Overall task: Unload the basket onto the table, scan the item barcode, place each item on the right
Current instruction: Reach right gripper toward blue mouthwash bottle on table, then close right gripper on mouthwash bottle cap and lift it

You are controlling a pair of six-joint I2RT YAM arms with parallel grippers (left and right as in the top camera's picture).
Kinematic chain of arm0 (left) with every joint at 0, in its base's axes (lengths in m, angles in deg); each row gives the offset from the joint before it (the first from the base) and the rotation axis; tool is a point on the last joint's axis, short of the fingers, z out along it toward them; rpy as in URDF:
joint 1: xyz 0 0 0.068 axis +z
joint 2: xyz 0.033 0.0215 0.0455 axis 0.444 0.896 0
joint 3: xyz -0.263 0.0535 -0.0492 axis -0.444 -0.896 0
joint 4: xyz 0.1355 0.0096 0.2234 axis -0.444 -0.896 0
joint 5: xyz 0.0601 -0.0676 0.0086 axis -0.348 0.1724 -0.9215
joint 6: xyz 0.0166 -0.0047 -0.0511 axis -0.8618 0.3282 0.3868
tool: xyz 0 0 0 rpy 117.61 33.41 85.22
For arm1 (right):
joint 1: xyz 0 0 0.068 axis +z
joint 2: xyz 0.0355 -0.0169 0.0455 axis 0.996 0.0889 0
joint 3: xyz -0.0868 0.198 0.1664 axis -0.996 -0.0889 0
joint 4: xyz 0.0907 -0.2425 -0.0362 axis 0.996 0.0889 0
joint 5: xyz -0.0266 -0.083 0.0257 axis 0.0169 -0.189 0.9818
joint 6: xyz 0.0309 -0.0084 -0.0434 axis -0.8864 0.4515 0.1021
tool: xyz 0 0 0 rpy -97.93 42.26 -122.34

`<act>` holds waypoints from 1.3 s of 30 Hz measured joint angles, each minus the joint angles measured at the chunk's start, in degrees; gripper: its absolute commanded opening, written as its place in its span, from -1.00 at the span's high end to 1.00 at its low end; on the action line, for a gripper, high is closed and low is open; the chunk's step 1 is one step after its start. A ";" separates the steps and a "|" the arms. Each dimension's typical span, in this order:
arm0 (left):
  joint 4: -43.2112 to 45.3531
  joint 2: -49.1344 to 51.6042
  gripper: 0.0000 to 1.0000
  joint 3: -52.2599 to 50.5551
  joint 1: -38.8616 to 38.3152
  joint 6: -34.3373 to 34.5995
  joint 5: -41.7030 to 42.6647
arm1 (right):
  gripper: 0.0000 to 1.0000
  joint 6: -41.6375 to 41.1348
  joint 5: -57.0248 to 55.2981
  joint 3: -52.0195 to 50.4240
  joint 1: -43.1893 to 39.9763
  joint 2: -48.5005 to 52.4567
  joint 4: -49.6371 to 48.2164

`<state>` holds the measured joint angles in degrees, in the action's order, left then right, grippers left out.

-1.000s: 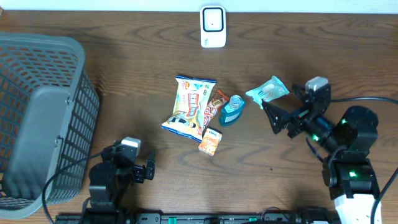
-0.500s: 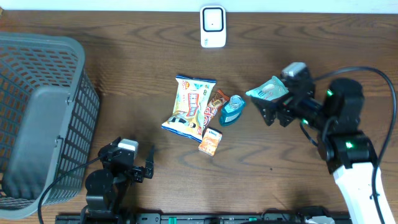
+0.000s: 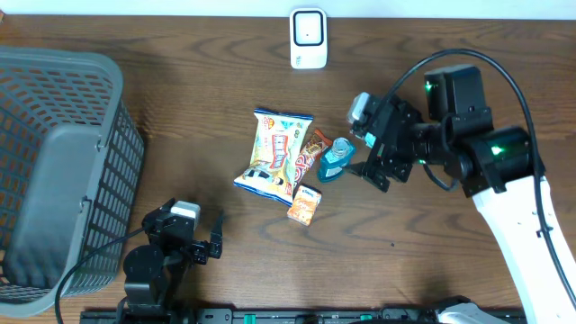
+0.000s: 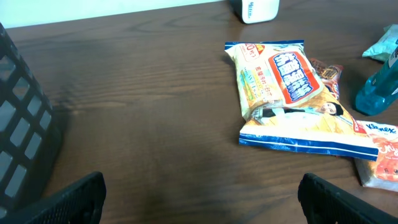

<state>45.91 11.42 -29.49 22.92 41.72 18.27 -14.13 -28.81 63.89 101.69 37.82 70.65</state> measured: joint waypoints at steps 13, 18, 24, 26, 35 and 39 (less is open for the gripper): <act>-0.02 0.00 -0.97 0.00 0.00 0.00 0.00 | -0.99 13.97 -2.89 5.05 3.98 2.34 -6.27; 0.00 0.00 -0.97 0.00 0.00 0.00 0.00 | -0.99 18.49 -9.44 10.01 6.67 8.63 -4.85; -0.02 0.00 -0.97 0.00 0.00 0.00 0.00 | -0.99 22.58 -14.05 10.21 7.65 16.52 1.20; 0.00 0.00 -0.97 0.00 0.00 0.00 0.00 | -0.98 24.09 -14.56 10.19 7.87 17.70 3.54; 0.00 0.00 -0.97 0.00 0.00 0.00 -0.02 | -0.97 30.60 -14.93 10.19 7.93 19.41 10.67; -0.02 0.00 -0.97 0.00 0.00 0.00 0.00 | -0.94 33.03 -14.36 10.19 7.93 21.84 10.64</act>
<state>45.89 11.42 -29.49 22.92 41.72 18.27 18.90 -43.17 74.07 109.63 59.66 81.30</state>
